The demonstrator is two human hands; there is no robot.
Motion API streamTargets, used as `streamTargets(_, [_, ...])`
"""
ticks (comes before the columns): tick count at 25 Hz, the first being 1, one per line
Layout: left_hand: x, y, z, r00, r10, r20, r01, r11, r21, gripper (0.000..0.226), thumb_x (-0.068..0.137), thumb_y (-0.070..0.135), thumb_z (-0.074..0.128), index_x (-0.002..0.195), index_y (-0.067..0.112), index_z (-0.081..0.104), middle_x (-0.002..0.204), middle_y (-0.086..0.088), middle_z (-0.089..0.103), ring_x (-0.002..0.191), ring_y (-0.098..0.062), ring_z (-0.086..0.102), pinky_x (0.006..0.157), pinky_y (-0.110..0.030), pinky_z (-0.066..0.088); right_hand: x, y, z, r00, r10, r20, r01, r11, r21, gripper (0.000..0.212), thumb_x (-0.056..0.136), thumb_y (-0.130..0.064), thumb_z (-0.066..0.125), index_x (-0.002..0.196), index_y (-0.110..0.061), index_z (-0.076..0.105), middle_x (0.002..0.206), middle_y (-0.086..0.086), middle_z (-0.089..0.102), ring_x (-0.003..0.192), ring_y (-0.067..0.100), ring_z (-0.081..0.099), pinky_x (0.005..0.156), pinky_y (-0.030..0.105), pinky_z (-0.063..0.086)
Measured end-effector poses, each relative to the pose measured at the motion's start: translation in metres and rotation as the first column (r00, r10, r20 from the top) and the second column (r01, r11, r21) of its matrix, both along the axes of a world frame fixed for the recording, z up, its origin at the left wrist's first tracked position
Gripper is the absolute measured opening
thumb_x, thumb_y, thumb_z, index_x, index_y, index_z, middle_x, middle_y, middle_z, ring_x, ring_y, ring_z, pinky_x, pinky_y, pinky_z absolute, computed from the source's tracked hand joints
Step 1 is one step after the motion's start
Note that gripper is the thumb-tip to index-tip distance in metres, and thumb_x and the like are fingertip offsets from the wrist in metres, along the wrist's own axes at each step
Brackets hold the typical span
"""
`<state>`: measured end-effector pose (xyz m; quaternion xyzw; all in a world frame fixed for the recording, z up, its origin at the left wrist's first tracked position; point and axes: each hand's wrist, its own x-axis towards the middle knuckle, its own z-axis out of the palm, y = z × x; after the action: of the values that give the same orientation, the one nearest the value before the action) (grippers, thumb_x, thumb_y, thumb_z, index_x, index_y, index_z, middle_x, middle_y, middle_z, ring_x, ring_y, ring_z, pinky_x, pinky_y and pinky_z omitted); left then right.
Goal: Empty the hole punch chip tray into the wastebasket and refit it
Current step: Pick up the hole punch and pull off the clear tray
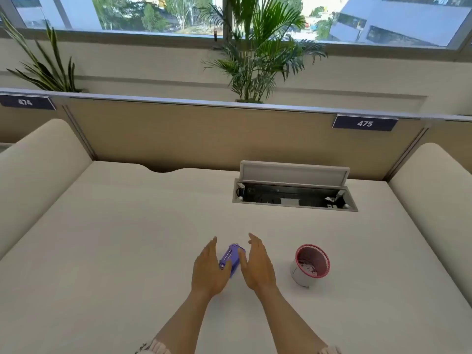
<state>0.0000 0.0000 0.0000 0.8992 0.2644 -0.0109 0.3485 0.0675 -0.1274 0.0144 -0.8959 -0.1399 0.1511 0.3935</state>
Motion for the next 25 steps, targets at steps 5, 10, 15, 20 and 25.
streamTargets(5, [-0.004,-0.002,-0.01,0.994,-0.012,-0.111,0.001,0.995,-0.099,0.05,0.091,0.038,0.059,0.136,0.02,0.052,0.154,-0.003,0.039,0.135,-0.022,0.045,0.105,-0.037,0.039,-0.003,0.019,-0.01,0.904,-0.194,-0.382,0.23,0.972,0.053,0.011,0.094,-0.015,0.054,0.086,-0.01,0.06,0.088,0.007,0.063,0.075,0.017,0.055,0.061,0.02,0.041])
streamTargets(10, [-0.004,-0.006,-0.01,0.996,0.048,-0.076,-0.069,0.952,-0.299,0.04,0.084,0.033,0.065,0.121,0.018,0.062,0.118,-0.003,0.066,0.105,-0.023,0.064,0.094,-0.043,0.053,-0.007,0.029,-0.012,0.827,-0.228,-0.514,0.283,0.959,0.03,0.039,0.088,-0.012,0.059,0.052,-0.018,0.048,0.058,0.0,0.052,0.055,0.014,0.046,0.053,0.024,0.034])
streamTargets(15, [-0.001,-0.006,-0.004,0.985,0.13,-0.116,-0.164,0.911,-0.379,0.017,0.089,0.029,0.062,0.102,0.018,0.061,0.106,-0.006,0.069,0.093,-0.024,0.065,0.086,-0.039,0.053,-0.013,0.031,-0.005,0.817,-0.243,-0.524,0.307,0.951,0.038,0.021,0.087,-0.008,0.059,0.067,-0.011,0.062,0.074,0.008,0.065,0.07,0.022,0.061,0.065,0.031,0.051])
streamTargets(20, [0.004,-0.002,-0.002,0.943,0.292,-0.157,-0.331,0.833,-0.443,0.036,0.096,0.023,0.05,0.127,0.006,0.059,0.13,-0.011,0.063,0.113,-0.027,0.06,0.091,-0.034,0.047,-0.017,0.02,0.007,0.88,-0.15,-0.451,0.198,0.978,0.062,0.028,0.087,-0.009,0.057,0.06,-0.017,0.057,0.078,0.008,0.068,0.073,0.021,0.062,0.061,0.025,0.045])
streamTargets(25, [0.002,-0.004,0.004,0.909,0.384,-0.164,-0.365,0.54,-0.758,0.032,0.101,0.031,0.052,0.099,0.004,0.07,0.097,-0.019,0.072,0.078,-0.028,0.067,0.069,-0.033,0.057,-0.033,0.005,0.01,0.83,-0.064,-0.554,0.25,0.931,0.267,0.019,0.089,-0.02,0.061,0.085,-0.006,0.074,0.08,0.005,0.073,0.072,0.013,0.063,0.07,0.024,0.045])
